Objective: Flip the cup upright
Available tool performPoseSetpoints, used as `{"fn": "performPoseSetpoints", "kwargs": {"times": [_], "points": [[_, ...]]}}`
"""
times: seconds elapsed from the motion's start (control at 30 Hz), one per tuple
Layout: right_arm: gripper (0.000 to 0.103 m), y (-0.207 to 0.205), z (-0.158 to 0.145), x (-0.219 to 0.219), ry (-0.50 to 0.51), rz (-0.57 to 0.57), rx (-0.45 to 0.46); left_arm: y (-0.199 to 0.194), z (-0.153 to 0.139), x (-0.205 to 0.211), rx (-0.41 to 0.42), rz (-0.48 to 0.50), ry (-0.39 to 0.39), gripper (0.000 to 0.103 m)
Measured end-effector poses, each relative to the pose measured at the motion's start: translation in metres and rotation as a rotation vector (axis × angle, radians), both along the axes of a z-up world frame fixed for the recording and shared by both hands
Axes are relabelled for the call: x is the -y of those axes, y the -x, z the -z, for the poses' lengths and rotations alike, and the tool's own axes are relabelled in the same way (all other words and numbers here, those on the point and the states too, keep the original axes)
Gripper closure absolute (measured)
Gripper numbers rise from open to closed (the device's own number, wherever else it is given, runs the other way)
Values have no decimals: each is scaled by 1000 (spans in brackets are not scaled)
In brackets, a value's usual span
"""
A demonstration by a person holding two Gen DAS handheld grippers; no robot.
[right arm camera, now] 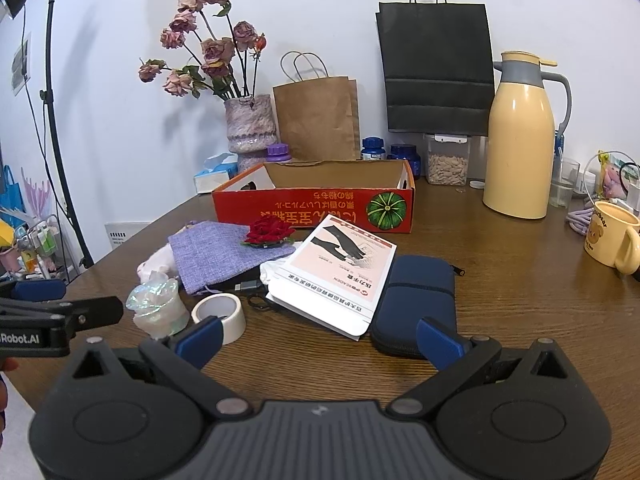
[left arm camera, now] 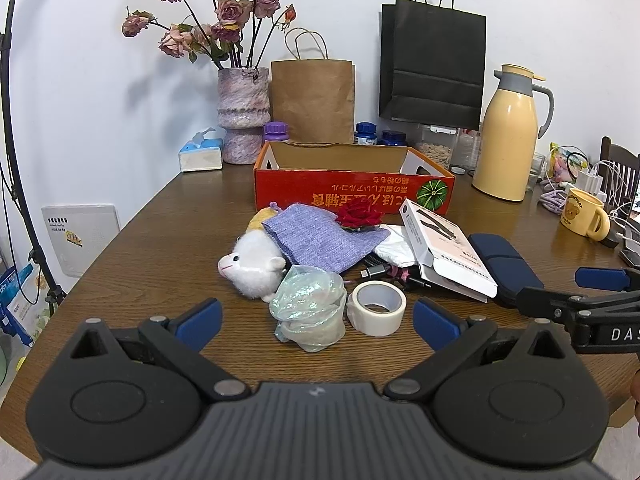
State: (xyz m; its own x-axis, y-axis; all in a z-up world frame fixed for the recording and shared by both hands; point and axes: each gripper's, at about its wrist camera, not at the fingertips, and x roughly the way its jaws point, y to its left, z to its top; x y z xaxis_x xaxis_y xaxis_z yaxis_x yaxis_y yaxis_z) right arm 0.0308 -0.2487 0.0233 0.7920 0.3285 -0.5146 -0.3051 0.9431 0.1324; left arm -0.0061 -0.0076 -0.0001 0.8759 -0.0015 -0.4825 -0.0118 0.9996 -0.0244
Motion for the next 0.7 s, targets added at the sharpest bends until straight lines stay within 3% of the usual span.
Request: {"fn": "performPoseSetpoints", "kwargs": {"times": [0.7], "points": [[0,1,1,-1,6,0,5,1,2,-1,-3,1,-1,0]]}}
